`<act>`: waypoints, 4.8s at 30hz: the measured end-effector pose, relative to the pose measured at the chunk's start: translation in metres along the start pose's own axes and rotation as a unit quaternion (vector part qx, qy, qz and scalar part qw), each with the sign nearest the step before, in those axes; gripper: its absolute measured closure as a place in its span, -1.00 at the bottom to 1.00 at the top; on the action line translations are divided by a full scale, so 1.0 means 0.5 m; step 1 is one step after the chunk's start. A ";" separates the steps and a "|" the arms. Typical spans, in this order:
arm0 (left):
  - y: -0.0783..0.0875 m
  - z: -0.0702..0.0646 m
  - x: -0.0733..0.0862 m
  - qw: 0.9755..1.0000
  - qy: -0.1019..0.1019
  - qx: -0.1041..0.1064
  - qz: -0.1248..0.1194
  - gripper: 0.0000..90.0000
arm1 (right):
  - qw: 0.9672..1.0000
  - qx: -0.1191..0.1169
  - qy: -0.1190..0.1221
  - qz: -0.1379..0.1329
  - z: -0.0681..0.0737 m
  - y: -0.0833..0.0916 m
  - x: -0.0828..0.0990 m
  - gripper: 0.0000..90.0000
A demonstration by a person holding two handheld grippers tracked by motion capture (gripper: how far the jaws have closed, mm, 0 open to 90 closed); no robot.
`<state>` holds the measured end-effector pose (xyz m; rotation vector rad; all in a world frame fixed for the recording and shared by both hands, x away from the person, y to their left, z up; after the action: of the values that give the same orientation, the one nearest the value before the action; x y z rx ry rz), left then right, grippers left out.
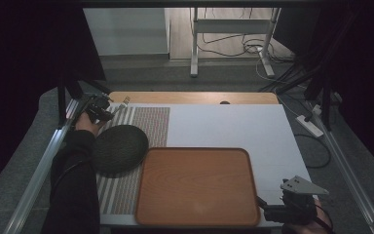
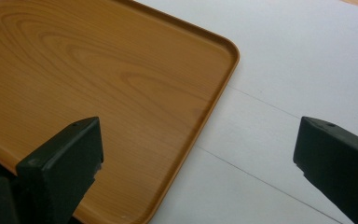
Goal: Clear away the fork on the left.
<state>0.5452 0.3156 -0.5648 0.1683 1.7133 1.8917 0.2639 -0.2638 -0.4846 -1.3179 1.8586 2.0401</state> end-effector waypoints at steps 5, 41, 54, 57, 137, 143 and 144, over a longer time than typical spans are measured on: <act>0.031 -0.015 -0.004 1.000 -0.004 0.022 -0.012 0.74 | 1.000 0.001 0.002 -0.001 0.001 0.001 0.000 -0.96; 0.162 -0.289 0.089 0.988 -0.028 0.141 -0.056 0.73 | 1.000 0.002 0.011 -0.008 0.005 0.004 -0.001 -0.96; 0.201 -0.365 0.135 0.986 -0.022 0.156 -0.060 0.73 | 1.000 0.002 0.013 -0.010 0.005 0.005 -0.002 -0.96; 0.211 -0.383 0.148 0.984 -0.017 0.164 -0.066 0.73 | 1.000 0.003 0.014 -0.010 0.006 0.005 -0.002 -0.96; 0.107 -0.605 0.099 0.977 -0.089 0.195 0.008 0.97 | 1.000 0.004 0.028 -0.005 0.011 0.004 -0.001 -0.96; 0.102 -0.574 0.107 0.978 -0.067 0.196 0.014 0.97 | 1.000 0.003 0.028 -0.006 0.012 0.004 -0.001 -0.96; 0.101 -0.571 0.108 0.978 -0.065 0.197 0.014 0.97 | 1.000 0.002 0.028 -0.006 0.012 0.004 -0.001 -0.96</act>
<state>0.3531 0.0925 -0.5802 0.4601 1.9834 1.5040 0.2600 -0.2592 -0.4834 -1.3959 1.8722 2.0119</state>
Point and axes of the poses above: each handheld gripper's, and its own axes: y roughly backward along the jaws, x roughly out of its underside, z roughly to its left, the point moved 8 cm from there along -y, roughly forward along the jaws, and after that the axes turned 10 degrees about z, right-handed, at the moved point
